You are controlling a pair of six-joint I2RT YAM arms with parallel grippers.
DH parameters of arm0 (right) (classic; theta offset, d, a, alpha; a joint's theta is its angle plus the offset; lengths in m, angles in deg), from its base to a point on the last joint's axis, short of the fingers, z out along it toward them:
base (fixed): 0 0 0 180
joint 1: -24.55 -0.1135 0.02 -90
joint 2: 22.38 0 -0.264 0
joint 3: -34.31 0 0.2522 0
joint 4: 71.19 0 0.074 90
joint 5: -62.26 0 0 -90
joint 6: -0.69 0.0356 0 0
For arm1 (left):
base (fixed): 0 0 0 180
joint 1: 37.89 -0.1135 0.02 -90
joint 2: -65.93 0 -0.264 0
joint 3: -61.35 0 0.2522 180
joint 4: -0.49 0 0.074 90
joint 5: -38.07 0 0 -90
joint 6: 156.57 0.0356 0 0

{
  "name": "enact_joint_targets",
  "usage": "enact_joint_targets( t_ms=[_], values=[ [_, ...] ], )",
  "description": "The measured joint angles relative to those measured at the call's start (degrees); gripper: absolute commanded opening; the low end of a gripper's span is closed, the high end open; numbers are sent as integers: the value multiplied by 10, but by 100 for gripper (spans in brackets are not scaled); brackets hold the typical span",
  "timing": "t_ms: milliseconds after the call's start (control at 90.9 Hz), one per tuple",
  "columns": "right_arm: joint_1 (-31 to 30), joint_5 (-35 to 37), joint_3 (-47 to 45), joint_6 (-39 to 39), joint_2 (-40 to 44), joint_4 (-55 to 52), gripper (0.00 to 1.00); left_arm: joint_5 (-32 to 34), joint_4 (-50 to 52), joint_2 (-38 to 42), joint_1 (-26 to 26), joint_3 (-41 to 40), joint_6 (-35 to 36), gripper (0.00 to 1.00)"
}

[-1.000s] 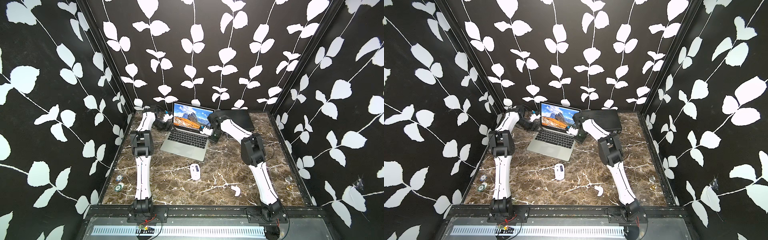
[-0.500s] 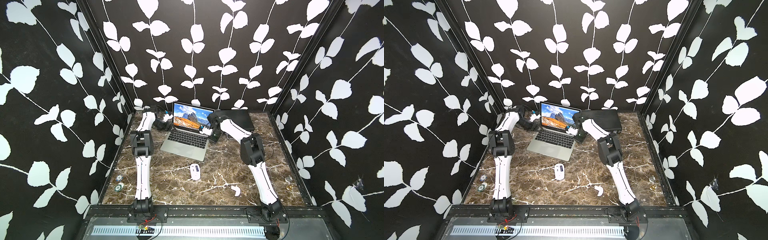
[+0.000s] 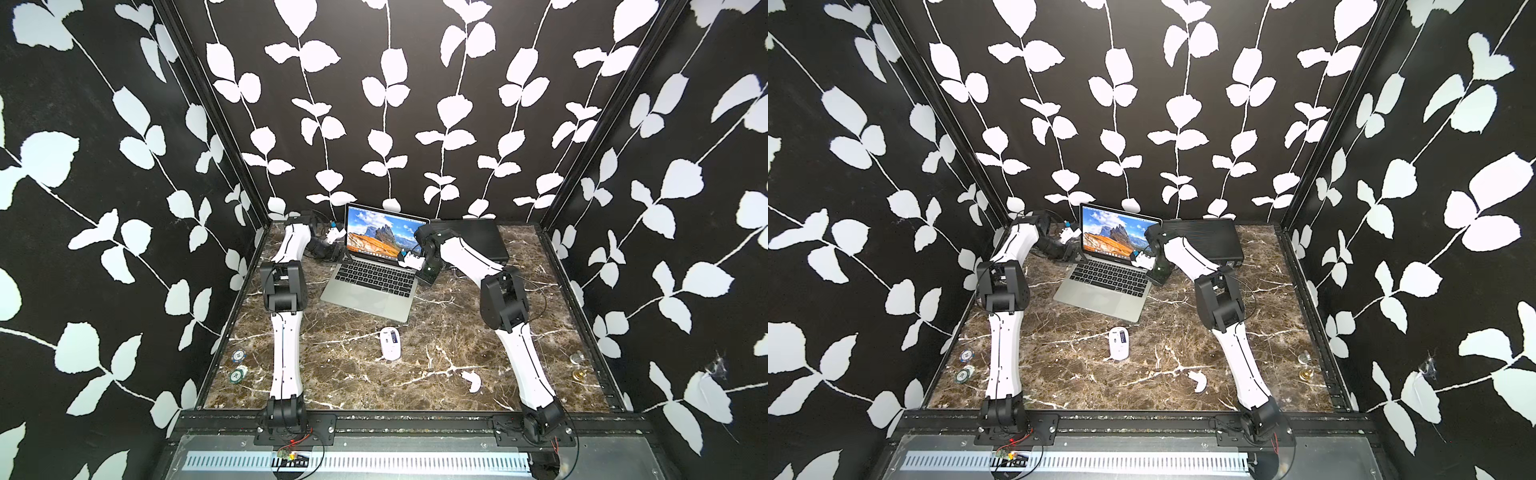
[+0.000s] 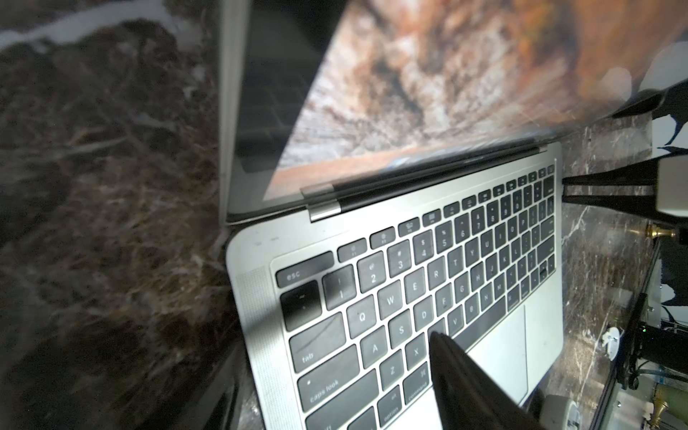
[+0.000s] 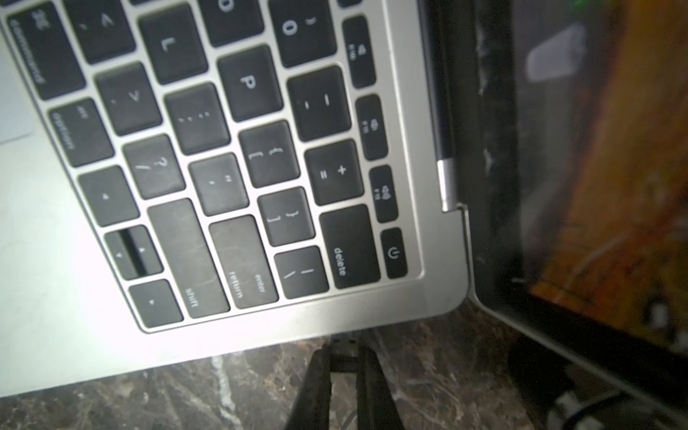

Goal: Insert the wireless mouse receiver into the laptop
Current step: Insert the USB plug into the USB port.

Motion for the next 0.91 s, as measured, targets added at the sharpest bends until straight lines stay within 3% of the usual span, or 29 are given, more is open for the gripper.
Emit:
enact_joint_targets(
  t_ms=[913],
  values=[
    [-1,-13,-6,-1,-1,3,0,0,2,-1,0,1,2,78]
  ],
)
